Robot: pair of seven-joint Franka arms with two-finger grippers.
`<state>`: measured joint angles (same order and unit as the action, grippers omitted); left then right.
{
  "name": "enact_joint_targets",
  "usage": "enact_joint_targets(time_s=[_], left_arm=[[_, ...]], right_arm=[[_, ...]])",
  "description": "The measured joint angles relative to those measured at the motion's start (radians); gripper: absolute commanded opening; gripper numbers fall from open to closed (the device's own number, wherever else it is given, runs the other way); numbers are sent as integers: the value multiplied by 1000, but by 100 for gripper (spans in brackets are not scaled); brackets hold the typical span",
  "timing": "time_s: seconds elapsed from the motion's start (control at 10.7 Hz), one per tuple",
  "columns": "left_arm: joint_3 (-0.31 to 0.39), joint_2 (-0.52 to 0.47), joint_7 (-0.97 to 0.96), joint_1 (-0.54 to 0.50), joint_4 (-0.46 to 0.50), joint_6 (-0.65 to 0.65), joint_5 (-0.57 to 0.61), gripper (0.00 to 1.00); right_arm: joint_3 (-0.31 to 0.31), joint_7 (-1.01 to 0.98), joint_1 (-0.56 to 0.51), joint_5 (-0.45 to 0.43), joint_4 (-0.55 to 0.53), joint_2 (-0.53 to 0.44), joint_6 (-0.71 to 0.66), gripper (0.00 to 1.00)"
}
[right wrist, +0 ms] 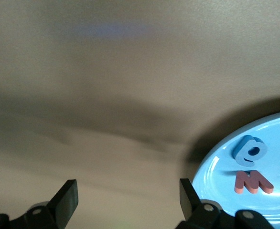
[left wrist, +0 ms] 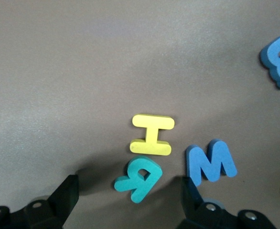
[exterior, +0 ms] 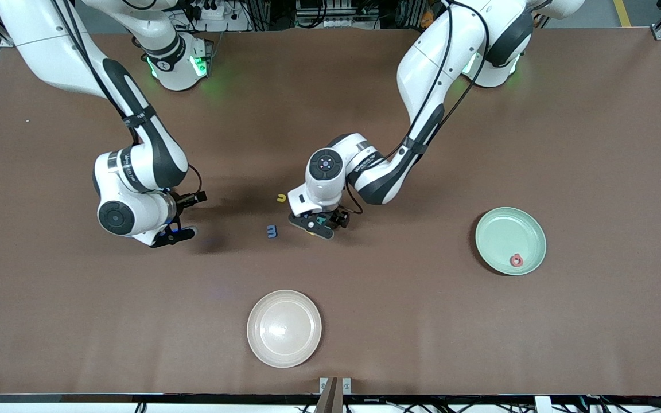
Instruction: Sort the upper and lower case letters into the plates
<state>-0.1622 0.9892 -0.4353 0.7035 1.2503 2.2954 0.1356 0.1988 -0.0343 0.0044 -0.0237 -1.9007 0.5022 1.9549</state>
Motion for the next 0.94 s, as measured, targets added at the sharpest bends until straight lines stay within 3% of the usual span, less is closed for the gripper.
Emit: enact_joint_targets(time_s=[0.19,0.47,0.94], left_arm=[[3,1,0,4,0,0,0,82],[8,1,0,10,-3,0,3,60],[30,0,0,39,-13,-2,4,46]], right_arm=[[0,16,6,0,0,0,0,94],[1,50,27,0,0,0,1,94],[2,116,52,1,0,0,4,94]])
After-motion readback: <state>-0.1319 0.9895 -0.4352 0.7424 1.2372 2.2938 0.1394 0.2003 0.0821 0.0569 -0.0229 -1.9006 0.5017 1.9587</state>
